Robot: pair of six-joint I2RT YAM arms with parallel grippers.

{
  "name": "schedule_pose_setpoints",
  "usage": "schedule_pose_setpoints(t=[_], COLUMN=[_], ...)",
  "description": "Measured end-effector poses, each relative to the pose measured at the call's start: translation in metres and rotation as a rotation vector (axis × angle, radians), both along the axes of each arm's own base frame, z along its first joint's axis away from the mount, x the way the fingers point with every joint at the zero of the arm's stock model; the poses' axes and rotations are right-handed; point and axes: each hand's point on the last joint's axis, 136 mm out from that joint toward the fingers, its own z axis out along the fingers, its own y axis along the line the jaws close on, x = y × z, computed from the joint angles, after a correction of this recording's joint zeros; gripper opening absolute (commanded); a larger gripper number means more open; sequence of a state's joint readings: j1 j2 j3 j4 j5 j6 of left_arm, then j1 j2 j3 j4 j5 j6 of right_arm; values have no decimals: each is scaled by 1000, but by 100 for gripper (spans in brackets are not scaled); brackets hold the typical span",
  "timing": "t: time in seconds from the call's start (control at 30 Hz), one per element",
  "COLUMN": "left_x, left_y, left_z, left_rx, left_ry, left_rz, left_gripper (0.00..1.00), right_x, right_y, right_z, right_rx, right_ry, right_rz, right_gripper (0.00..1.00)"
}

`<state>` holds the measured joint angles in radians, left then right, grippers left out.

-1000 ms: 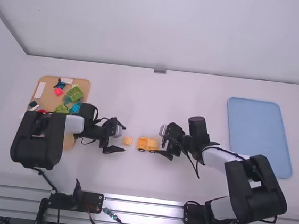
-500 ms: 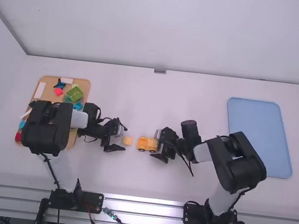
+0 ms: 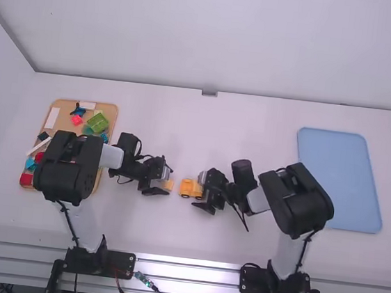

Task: Assemble lego blocks to make yellow taxi

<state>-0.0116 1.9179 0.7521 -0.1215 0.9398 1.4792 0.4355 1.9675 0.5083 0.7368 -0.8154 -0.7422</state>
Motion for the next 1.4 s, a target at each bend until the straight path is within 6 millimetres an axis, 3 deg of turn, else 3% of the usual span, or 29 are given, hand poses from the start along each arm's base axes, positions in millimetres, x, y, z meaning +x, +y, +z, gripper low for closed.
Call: schedule_pose_setpoints(t=[0.2, 0.5, 0.63, 0.87, 1.0, 1.03, 1.2, 1.3, 1.4], left_x=[0, -3, -3, -3, -3, -3, 9, 21, 23], left_y=[0, 4, 4, 4, 3, 3, 3, 3, 1], left_z=[0, -5, -6, -5, -4, -4, 2, 9, 15], left_rx=[1, 31, 33, 33, 25, 20, 11, -1, -24], left_ry=[13, 42, 49, 48, 54, 61, 132, 159, 188], left_rz=[8, 21, 26, 26, 31, 36, 110, 156, 178], left_gripper=[70, 56, 39, 24, 2, 2, 2, 2, 2], right_x=[-7, -2, -2, -2, -2, -1, 4, 4, 5], right_y=[4, 9, 9, 9, 9, 9, 11, 11, 12], right_z=[-10, -6, -6, -6, -6, -6, -4, -6, -6], right_rx=[37, 62, 63, 63, 61, 61, 61, 55, 50], right_ry=[54, 60, 61, 61, 67, 66, 64, 77, 78], right_rz=[35, 42, 42, 41, 41, 41, 41, 42, 46], right_gripper=[99, 98, 94, 92, 92, 92, 76, 56, 50])
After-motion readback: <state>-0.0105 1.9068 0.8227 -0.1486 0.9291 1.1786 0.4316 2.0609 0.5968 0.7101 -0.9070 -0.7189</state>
